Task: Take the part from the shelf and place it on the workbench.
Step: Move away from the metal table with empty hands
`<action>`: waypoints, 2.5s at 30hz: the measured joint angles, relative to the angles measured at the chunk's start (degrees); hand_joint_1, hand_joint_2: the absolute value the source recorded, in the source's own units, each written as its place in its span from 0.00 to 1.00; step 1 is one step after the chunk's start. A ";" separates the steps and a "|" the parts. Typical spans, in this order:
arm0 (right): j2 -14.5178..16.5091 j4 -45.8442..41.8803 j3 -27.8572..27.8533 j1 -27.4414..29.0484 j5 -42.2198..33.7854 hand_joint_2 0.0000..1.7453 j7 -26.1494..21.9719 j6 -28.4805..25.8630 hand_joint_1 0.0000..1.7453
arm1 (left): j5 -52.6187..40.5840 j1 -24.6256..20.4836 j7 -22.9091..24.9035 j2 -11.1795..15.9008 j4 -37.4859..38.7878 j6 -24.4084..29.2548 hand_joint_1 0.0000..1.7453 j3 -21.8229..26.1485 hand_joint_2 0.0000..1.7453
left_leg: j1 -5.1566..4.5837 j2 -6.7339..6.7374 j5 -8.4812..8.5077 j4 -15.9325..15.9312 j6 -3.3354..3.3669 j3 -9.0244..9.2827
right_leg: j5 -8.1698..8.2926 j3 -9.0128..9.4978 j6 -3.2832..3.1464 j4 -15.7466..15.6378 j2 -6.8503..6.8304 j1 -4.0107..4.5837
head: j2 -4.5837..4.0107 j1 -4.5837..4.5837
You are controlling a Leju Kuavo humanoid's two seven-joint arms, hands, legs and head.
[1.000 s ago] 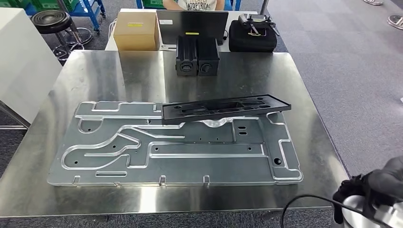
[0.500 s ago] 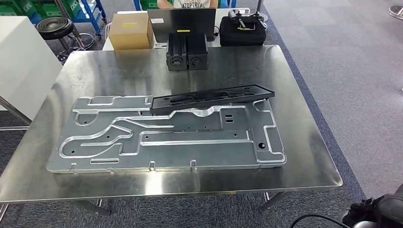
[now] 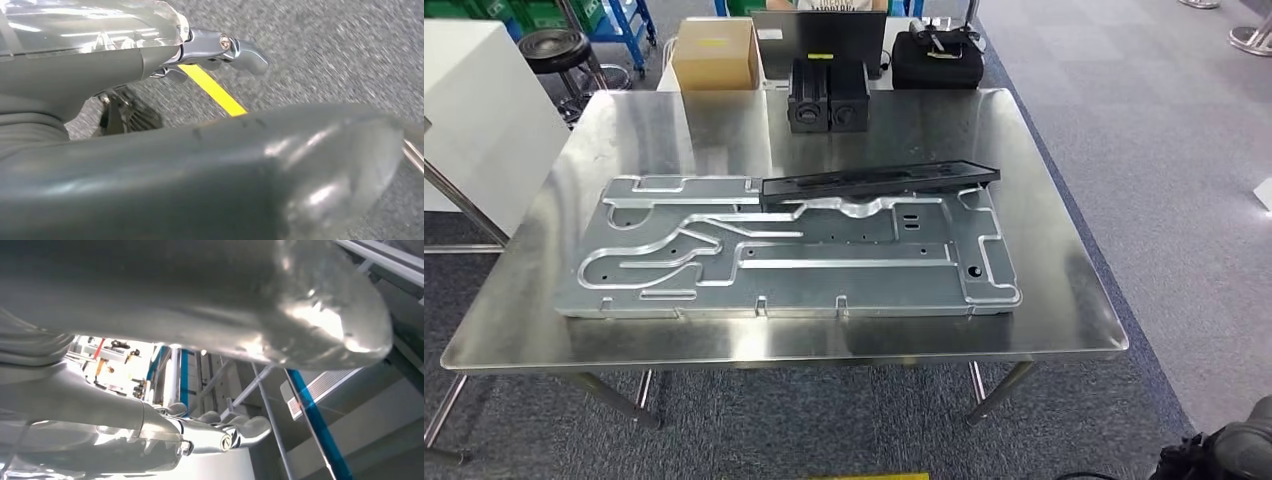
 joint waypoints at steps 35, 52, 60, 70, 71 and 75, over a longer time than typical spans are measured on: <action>2.89 15.01 -10.27 -0.06 -6.79 0.00 1.69 14.58 0.00 | 0.55 -0.36 0.34 0.55 -0.07 -0.02 0.00 1.76 0.00 | -0.19 0.58 1.66 0.56 0.01 -2.58 | 1.25 3.74 0.94 4.17 -0.17 -0.72 | 0.00 -0.01; 5.02 81.93 -37.41 -11.38 23.81 0.00 17.12 12.94 0.00 | 0.74 -0.28 0.50 -0.09 -0.08 -0.76 0.00 3.89 0.00 | 0.06 -0.18 -3.32 11.23 -2.36 -1.08 | 7.91 3.61 -1.98 -9.70 -0.84 0.09 | 0.00 -0.03; 8.13 107.62 -36.98 -13.75 33.85 0.00 53.56 35.99 0.00 | 0.69 -1.26 1.15 -0.60 -0.09 -1.35 0.00 4.08 0.00 | -0.20 0.49 -2.58 -0.69 0.55 3.12 | 4.69 0.47 0.28 -5.43 -0.56 -0.27 | 0.00 -0.02; 9.74 113.23 -36.82 -16.44 34.55 0.00 51.65 38.83 0.00 | 1.32 -1.61 1.58 -1.22 -0.13 -1.27 0.00 4.24 0.00 | -0.48 0.91 3.66 2.16 -0.78 -6.08 | -0.71 15.26 -0.23 -10.14 -0.23 -0.23 | 0.00 -0.03; 9.74 113.41 -36.76 -16.56 34.75 0.00 51.26 38.93 0.00 | 1.32 -1.62 1.58 -1.31 -0.13 -1.25 0.00 4.24 0.00 | -0.47 0.95 4.23 2.17 -1.12 -6.36 | -1.12 15.83 -0.74 -11.61 -0.22 -0.02 | 0.00 -0.03; 9.77 114.15 -36.43 -16.79 35.62 0.00 50.35 39.38 0.00 | 1.31 -1.39 1.92 -1.51 -0.11 -0.72 0.00 4.32 0.00 | -0.08 0.28 0.47 5.55 -2.38 -8.52 | 1.27 13.25 -2.60 -12.13 -0.60 -0.25 | 0.00 -0.03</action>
